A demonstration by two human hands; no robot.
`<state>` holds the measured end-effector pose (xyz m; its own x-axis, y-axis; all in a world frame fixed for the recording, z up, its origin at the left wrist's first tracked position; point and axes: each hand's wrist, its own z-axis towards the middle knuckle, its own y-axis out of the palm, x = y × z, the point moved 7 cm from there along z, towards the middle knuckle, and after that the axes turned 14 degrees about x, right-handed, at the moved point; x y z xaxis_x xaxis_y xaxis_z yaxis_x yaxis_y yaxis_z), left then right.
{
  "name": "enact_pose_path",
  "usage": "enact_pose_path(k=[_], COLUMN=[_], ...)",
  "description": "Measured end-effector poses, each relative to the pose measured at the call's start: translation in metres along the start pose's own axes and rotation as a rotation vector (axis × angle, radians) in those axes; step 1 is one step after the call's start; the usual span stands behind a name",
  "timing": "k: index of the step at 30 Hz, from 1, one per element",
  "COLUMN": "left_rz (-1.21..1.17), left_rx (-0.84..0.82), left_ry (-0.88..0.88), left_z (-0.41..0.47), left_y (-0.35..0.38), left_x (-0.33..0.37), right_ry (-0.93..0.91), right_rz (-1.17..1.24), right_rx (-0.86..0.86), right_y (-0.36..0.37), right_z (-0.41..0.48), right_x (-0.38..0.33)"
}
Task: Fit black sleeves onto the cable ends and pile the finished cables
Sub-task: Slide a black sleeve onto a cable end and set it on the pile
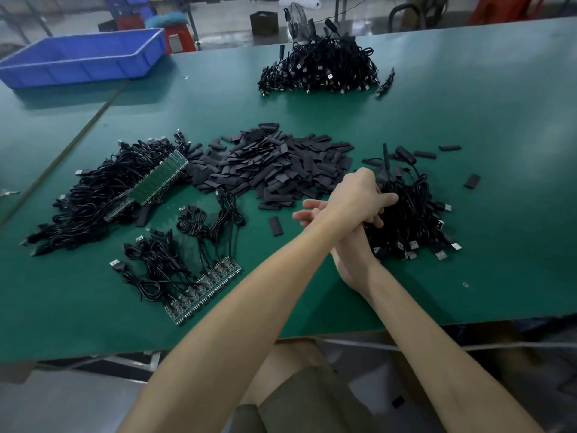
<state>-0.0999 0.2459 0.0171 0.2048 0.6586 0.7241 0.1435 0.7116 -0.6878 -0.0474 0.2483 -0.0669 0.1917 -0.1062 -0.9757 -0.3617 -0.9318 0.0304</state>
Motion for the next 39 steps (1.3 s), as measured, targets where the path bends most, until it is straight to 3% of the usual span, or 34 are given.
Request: enact_pose_path(k=[2,4,6,10,11,13,15,20,23,39], left_rz=[0.027,0.028,-0.065,-0.268,-0.242,-0.129,0.047,0.447,0.637,0.723], left_rx=[0.022,0.053,0.103,0.284,0.316,0.349,0.28,-0.199,-0.358,-0.297], left_ry=[0.012,0.03,0.053,0.144,0.173,0.205,0.205,0.15,0.139,0.296], left_z=[-0.001,-0.004,-0.01,-0.024,-0.026,-0.03,-0.034,-0.064,-0.084,-0.098], left_y=[0.0,-0.002,-0.01,-0.05,-0.062,-0.087,-0.11,-0.138,-0.141,-0.14], left_x=[0.001,0.002,0.003,0.0,-0.005,-0.021,-0.043,-0.105,-0.134,-0.136], right_ry=[-0.035,-0.05,-0.043,-0.01,-0.104,-0.234,-0.205,-0.231,-0.229,-0.248], right_rz=[0.003,0.061,0.037,-0.129,-0.216,-0.093,0.076,0.033,0.039,0.04], right_rx=[-0.038,-0.188,-0.181,0.032,0.005,-0.076,-0.078,-0.11,-0.111,-0.153], right_y=[0.001,0.007,0.008,0.006,0.009,0.014,0.01,0.013,0.012,0.014], right_z=[-0.004,-0.005,-0.007,-0.005,-0.007,-0.014,-0.015,-0.017,-0.016,-0.018], right_x=[-0.008,-0.01,-0.013,-0.009,-0.015,-0.026,-0.031,-0.032,-0.032,-0.028])
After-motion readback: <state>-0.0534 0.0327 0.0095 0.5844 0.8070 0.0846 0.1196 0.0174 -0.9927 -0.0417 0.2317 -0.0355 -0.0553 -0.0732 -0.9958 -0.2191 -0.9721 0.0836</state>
